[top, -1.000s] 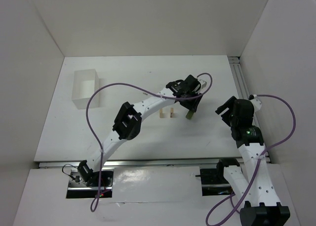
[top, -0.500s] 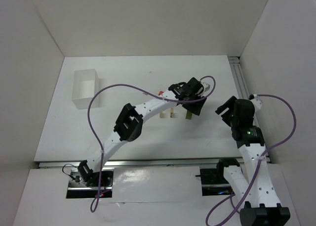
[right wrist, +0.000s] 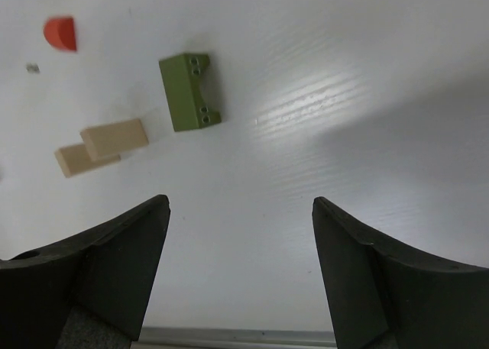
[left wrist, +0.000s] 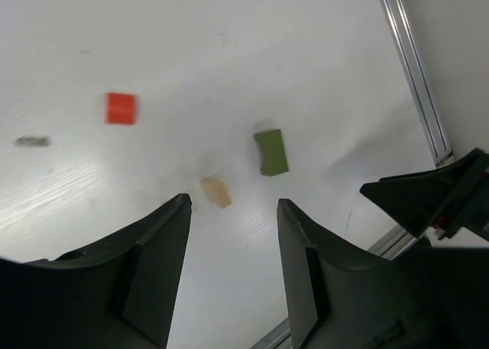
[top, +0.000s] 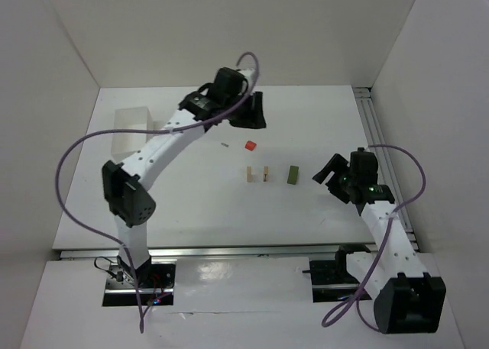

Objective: Build the wood block tower

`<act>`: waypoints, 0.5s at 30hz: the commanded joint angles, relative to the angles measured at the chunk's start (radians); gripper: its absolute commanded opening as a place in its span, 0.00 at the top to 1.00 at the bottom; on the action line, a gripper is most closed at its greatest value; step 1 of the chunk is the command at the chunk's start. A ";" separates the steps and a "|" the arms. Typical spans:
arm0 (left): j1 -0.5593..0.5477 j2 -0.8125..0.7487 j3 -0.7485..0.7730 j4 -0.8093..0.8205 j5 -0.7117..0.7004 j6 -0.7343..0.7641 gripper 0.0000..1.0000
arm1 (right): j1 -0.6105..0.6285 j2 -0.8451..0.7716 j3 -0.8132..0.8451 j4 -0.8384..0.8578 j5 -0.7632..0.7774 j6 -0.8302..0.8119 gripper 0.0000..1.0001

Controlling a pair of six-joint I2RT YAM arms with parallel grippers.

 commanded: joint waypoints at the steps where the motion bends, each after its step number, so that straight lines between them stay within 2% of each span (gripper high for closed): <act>1: 0.050 -0.128 -0.137 -0.011 -0.039 -0.044 0.39 | 0.007 0.112 -0.043 0.169 -0.207 -0.033 0.17; 3: 0.073 -0.240 -0.208 -0.011 -0.069 -0.044 0.39 | 0.038 0.172 -0.032 0.183 -0.190 -0.033 0.16; 7: 0.133 -0.434 -0.465 0.056 -0.091 -0.083 0.39 | 0.084 0.292 -0.008 0.270 -0.181 -0.033 0.12; 12: 0.174 -0.602 -0.620 0.089 -0.126 -0.116 0.39 | 0.165 0.442 0.029 0.355 -0.145 -0.019 0.12; 15: 0.187 -0.663 -0.679 0.122 -0.155 -0.125 0.40 | 0.203 0.473 0.015 0.404 -0.121 0.011 0.12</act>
